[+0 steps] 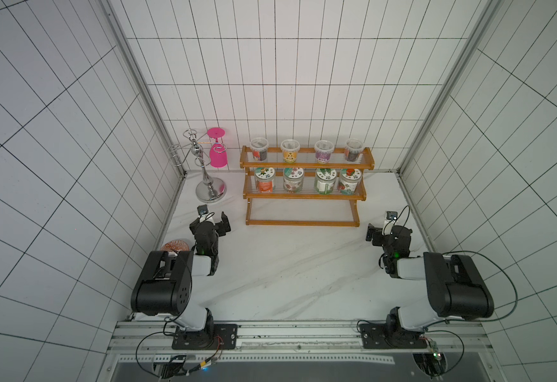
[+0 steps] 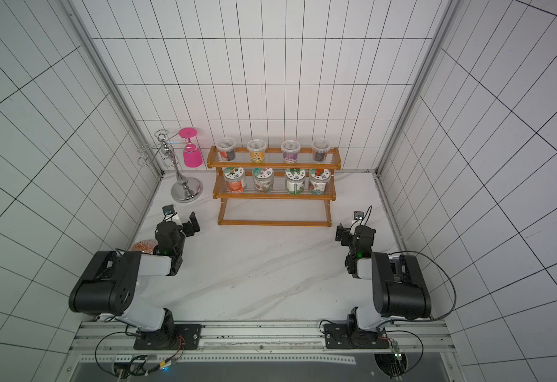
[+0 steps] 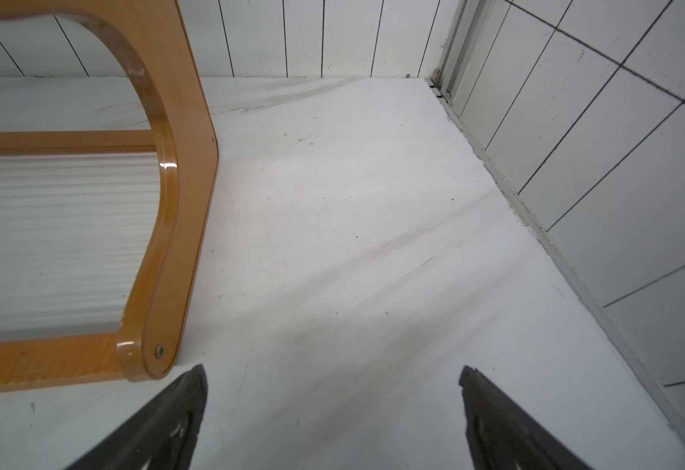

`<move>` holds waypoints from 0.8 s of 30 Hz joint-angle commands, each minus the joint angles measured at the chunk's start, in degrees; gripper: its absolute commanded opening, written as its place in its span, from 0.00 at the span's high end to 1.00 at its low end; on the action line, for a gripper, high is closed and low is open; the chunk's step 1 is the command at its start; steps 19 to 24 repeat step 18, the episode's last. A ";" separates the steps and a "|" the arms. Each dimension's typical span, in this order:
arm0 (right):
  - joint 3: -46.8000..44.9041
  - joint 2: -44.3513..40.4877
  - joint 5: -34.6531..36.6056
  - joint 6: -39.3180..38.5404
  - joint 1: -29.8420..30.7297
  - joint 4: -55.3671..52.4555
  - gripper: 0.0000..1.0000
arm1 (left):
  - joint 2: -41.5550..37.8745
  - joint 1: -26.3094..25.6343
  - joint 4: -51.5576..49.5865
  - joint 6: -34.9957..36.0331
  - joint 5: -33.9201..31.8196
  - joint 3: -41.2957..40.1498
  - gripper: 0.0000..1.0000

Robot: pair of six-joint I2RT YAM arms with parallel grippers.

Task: Place the seed container on the shelf
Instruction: Reset both arms

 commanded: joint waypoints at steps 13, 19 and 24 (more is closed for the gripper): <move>4.61 0.60 -0.51 2.90 -1.41 -3.00 0.01 | 0.10 0.12 -3.45 -0.68 1.53 2.16 0.01; 4.49 0.40 -0.51 2.89 -1.42 -2.93 0.01 | 0.09 0.03 -3.45 -0.67 1.55 2.18 0.01; 4.49 0.40 -0.51 2.89 -1.42 -2.93 0.01 | 0.09 0.03 -3.45 -0.67 1.55 2.18 0.01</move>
